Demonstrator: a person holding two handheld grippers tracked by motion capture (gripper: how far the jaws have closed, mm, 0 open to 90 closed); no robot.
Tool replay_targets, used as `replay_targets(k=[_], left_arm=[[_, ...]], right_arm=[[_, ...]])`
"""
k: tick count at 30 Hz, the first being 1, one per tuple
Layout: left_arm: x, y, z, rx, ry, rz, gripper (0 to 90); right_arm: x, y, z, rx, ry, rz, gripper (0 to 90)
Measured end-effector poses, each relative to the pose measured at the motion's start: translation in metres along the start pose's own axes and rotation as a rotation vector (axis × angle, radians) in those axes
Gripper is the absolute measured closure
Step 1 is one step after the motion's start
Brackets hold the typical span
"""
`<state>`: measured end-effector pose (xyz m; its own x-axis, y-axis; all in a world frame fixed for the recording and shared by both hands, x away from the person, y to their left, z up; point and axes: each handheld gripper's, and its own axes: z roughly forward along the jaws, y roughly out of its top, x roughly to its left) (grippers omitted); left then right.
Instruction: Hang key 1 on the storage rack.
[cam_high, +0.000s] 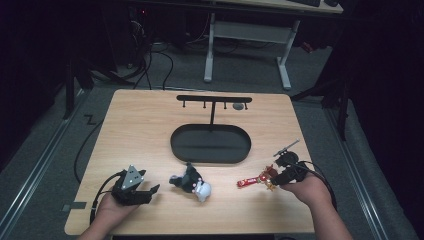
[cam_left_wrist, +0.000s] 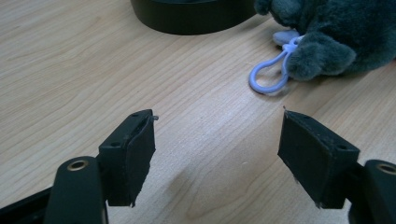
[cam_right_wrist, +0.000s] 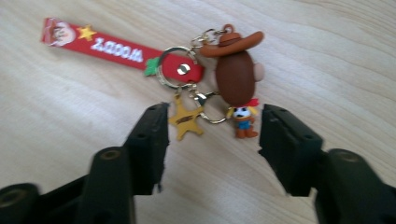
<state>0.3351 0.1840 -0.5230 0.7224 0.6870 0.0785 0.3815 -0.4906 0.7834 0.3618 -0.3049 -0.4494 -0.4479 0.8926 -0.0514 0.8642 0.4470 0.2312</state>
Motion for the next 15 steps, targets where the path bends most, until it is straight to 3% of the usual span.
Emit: replay_targets(k=[6, 11, 15], left_arm=[[-0.004, 0.002, 0.002, 0.002, -0.015, 0.015, 27.5], [-0.005, 0.003, 0.002, 0.0, -0.015, 0.019, 27.4], [-0.004, 0.003, 0.002, -0.001, -0.014, 0.016, 27.5]], right_arm=[[-0.007, 0.006, 0.006, 0.004, 0.003, 0.004, 45.6], [-0.009, 0.013, 0.015, 0.032, -0.026, -0.006, 45.2], [-0.014, 0.018, 0.018, 0.048, -0.015, 0.01, 49.0]])
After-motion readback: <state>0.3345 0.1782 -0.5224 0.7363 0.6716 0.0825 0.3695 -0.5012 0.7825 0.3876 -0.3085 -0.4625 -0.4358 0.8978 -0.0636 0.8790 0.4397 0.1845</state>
